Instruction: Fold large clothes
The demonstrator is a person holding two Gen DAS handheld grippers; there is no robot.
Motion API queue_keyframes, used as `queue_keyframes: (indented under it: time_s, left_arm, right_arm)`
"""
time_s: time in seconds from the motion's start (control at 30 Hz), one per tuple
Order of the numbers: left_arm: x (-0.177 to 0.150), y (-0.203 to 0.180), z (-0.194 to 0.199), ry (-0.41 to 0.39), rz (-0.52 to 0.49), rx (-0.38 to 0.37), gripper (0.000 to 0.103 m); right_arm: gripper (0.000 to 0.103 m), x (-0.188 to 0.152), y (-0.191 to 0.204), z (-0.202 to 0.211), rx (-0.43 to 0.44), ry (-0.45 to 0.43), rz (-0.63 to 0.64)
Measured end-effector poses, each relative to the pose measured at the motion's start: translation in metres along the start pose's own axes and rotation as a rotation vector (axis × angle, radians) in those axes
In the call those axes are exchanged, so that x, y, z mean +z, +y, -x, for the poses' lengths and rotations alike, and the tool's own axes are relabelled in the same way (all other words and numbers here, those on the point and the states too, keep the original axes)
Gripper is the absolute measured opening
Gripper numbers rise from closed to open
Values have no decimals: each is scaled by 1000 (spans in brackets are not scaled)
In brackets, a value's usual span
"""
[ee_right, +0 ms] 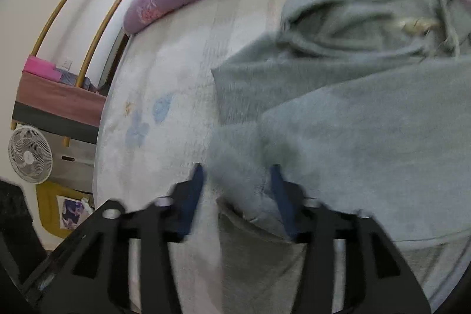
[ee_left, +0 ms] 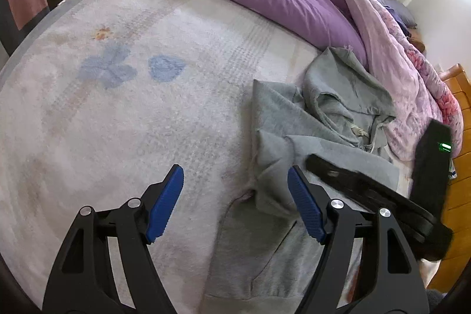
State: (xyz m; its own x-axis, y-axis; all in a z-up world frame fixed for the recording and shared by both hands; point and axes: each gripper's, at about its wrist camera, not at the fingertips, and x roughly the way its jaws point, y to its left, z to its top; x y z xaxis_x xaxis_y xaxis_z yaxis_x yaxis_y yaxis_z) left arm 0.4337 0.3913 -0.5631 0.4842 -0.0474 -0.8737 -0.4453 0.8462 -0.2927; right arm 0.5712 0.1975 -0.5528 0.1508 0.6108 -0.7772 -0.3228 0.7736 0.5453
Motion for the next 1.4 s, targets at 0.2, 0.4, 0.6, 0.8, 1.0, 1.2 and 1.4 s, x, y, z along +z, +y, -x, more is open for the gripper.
queue_keyframes:
  time_s: [0.2, 0.4, 0.6, 0.8, 1.0, 1.2, 1.4]
  left_arm:
    - [14, -35, -28, 31, -23, -18, 77]
    - [51, -108, -90, 125, -172, -49, 78]
    - [106, -151, -157, 221, -126, -133, 82]
    - [142, -161, -211, 281, -125, -66, 82]
    - [150, -157, -249, 347, -166, 19, 82]
    - [160, -153, -264, 347, -165, -8, 67]
    - [172, -163, -260, 332, -214, -56, 4]
  right_arm:
    - [55, 21, -78, 59, -85, -54, -96]
    - [55, 76, -181, 102, -238, -102, -189]
    - [55, 150, -243, 116, -321, -129, -178]
    - [55, 202, -254, 99, -313, -155, -155]
    - [55, 232, -247, 69, -448, -131, -12]
    - [53, 237, -256, 45, -444, -86, 12]
    - [15, 226, -252, 62, -327, -139, -33]
